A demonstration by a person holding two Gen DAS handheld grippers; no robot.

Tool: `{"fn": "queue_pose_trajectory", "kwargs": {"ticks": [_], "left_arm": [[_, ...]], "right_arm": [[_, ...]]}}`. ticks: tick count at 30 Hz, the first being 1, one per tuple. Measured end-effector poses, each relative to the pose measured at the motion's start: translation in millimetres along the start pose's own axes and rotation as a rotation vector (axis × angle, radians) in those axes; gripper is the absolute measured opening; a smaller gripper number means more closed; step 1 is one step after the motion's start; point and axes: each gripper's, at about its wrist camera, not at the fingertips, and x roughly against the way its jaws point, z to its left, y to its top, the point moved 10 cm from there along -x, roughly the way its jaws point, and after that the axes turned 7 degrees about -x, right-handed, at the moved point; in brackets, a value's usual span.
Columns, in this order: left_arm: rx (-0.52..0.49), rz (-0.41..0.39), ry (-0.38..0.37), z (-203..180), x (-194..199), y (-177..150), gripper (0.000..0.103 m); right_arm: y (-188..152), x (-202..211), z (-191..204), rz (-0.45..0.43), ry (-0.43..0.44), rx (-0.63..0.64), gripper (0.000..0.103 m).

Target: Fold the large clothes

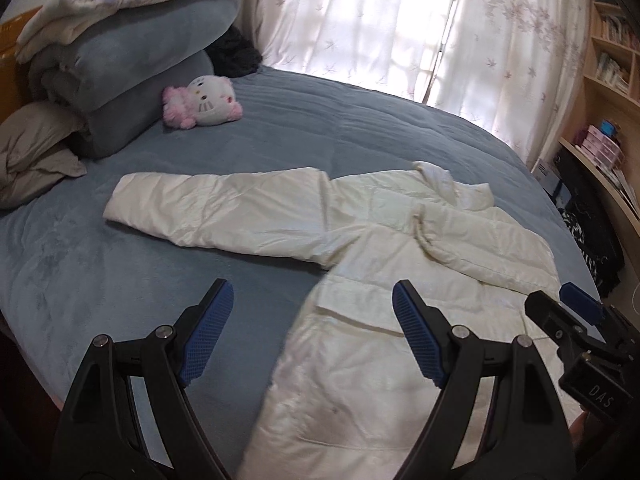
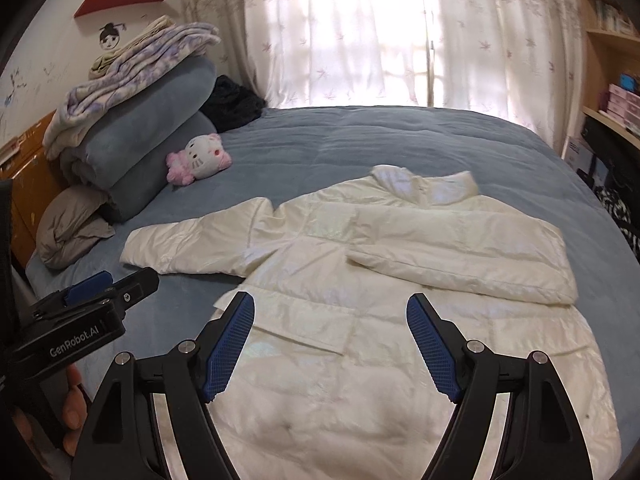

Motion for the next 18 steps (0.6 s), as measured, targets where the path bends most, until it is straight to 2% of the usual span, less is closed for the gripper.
{"fn": "queue_pose_trajectory", "kwargs": {"ticks": [10,15,18], "left_arm": [[0.170,0.070,-0.047,117,-81,-9,0.080],[0.284,0.088,-0.126,179,-134,-7,0.080],[0.344,0.113,-0.146,210,-168,-8,0.080]], "right_arm": [[15,-99,84,0.032,0.045,0.104,0.080],[28,-162,131,0.046,0.064,0.158,0.080],[33,-201,152,0.066,0.071,0.179,0.080]]}}
